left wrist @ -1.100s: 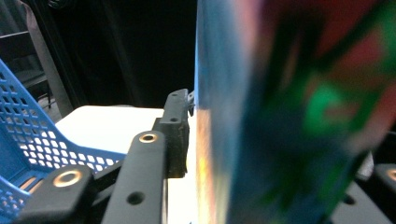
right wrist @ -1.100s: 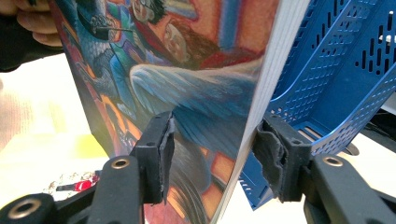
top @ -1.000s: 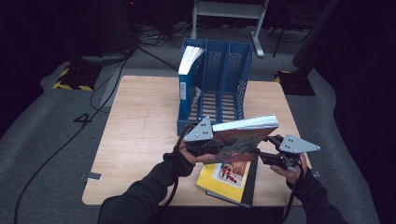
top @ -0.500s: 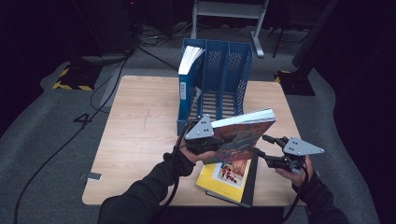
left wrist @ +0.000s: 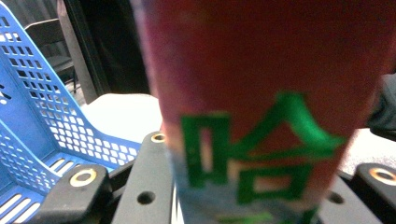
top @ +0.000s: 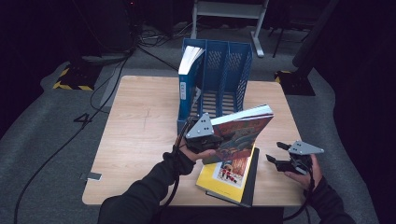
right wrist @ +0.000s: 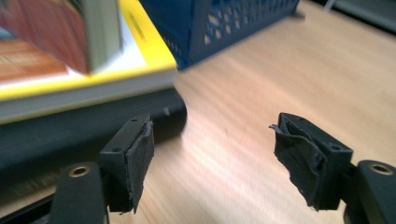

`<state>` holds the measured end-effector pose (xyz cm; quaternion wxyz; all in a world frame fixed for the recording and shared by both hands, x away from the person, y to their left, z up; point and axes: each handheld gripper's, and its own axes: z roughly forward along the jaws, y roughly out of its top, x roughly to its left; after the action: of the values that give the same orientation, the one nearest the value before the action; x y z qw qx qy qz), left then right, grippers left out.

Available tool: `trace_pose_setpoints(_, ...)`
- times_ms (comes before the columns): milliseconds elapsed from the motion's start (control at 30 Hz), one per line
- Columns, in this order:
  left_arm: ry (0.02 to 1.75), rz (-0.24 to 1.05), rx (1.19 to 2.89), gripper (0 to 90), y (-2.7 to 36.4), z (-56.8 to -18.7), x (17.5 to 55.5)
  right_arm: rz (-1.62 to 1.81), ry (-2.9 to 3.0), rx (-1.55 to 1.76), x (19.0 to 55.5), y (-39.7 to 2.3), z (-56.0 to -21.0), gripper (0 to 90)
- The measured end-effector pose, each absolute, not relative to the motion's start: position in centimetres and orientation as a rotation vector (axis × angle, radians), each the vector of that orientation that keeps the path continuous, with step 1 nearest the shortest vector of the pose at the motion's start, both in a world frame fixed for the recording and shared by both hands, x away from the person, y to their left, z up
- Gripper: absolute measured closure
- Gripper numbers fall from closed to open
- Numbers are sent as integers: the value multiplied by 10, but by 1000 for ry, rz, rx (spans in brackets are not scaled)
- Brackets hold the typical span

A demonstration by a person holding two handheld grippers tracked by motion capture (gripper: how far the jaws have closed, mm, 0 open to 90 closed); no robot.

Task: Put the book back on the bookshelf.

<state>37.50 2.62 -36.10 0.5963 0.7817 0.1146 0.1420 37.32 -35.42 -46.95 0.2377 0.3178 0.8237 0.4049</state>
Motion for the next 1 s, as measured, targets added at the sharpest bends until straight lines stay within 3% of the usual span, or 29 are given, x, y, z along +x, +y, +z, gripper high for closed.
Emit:
trace_pose_setpoints(500, 344, 281, 1796, 739, 28, -360, 392, 1066, 2301, 953, 377, -363, -484, 288)
trace_pose_setpoints(700, 352, 420, 1796, 742, 30, -341, 396, 1071, 2304, 949, 377, -362, -484, 289)
trace_pose_setpoints(1000, 444, 483, 1720, 742, 51, -326, 409, 1061, 2311, 942, 376, -360, -486, 290)
